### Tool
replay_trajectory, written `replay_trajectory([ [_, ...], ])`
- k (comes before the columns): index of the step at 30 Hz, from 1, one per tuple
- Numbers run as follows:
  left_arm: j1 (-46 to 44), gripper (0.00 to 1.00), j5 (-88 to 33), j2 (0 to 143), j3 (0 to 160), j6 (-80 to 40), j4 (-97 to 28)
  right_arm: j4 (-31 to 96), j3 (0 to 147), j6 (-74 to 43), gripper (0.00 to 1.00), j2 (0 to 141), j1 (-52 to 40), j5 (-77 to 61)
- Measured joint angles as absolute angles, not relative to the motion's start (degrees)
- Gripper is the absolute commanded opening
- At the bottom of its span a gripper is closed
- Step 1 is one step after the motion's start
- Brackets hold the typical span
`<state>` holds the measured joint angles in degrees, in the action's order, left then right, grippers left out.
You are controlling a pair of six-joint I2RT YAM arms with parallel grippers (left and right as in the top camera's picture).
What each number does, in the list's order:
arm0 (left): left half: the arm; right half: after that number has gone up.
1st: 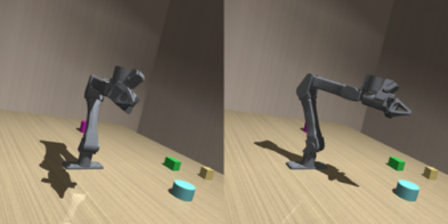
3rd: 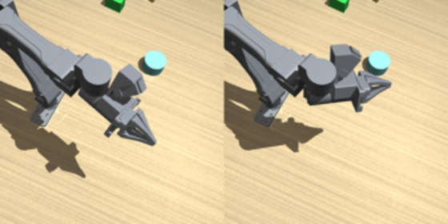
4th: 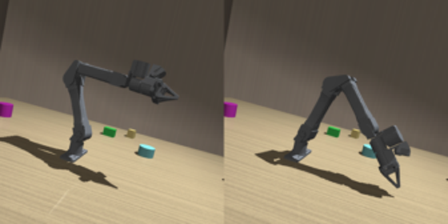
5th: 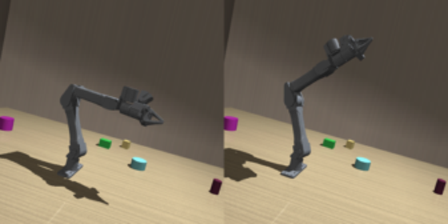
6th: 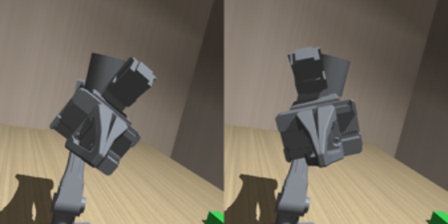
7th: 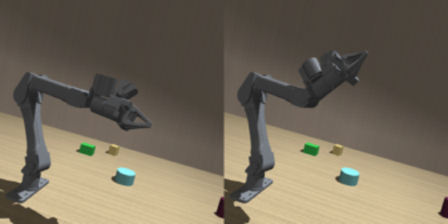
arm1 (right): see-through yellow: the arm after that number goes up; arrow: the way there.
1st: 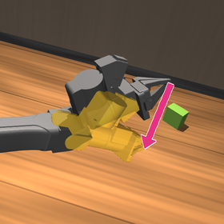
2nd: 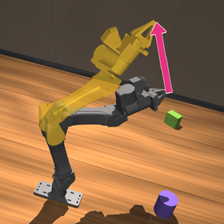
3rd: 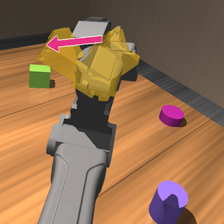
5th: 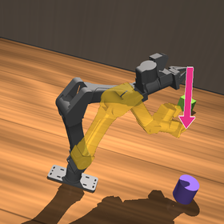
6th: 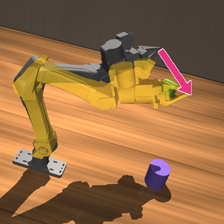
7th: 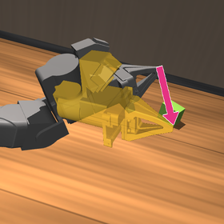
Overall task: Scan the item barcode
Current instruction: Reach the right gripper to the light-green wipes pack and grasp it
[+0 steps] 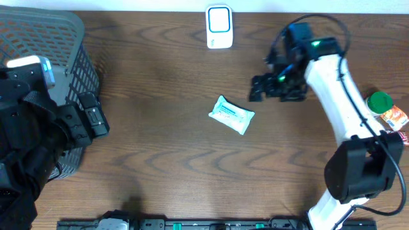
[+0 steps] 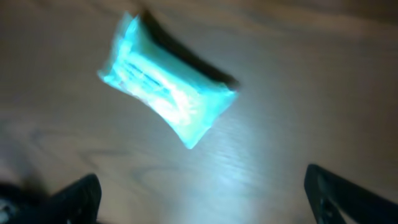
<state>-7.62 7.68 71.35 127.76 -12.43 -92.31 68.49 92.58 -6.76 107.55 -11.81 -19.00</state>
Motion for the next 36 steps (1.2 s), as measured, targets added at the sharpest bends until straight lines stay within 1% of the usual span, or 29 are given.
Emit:
replay_trajectory([
  [4, -7.62, 0.98, 7.68, 71.35, 127.76, -12.45, -92.31, 55.48, 84.44, -10.26, 0.99, 107.57, -13.28, -26.06],
  [6, -7.62, 0.98, 7.68, 71.35, 127.76, -12.43, -92.31, 51.70, 81.41, -11.16, 0.99, 107.90, -13.41, -27.73],
  [15, -7.62, 0.98, 7.68, 71.35, 127.76, -12.43, -92.31, 44.31, 80.03, -11.27, 0.99, 112.88, -13.37, -28.93],
  [20, -7.62, 0.98, 7.68, 71.35, 127.76, -12.43, -92.31, 44.40, 80.12, -8.54, 0.99, 118.50, -13.45, -30.70],
  [25, -7.62, 0.98, 7.70, 71.35, 127.76, -12.43, -92.31, 46.72, 80.64, -3.09, 0.99, 118.80, -13.78, -31.64],
  [28, -7.62, 0.98, 7.68, 71.35, 127.76, -12.43, -92.31, 47.07, 80.88, -1.45, 0.99, 118.80, -14.39, -30.35],
  [30, -7.62, 0.98, 7.68, 71.35, 127.76, -12.43, -92.31, 46.96, 81.01, -0.99, 0.95, 118.78, -14.98, -29.21],
  [36, -7.62, 0.98, 7.68, 71.35, 127.76, -12.45, -92.31, 46.83, 81.58, -0.54, 0.95, 118.69, -17.87, -22.55],
])
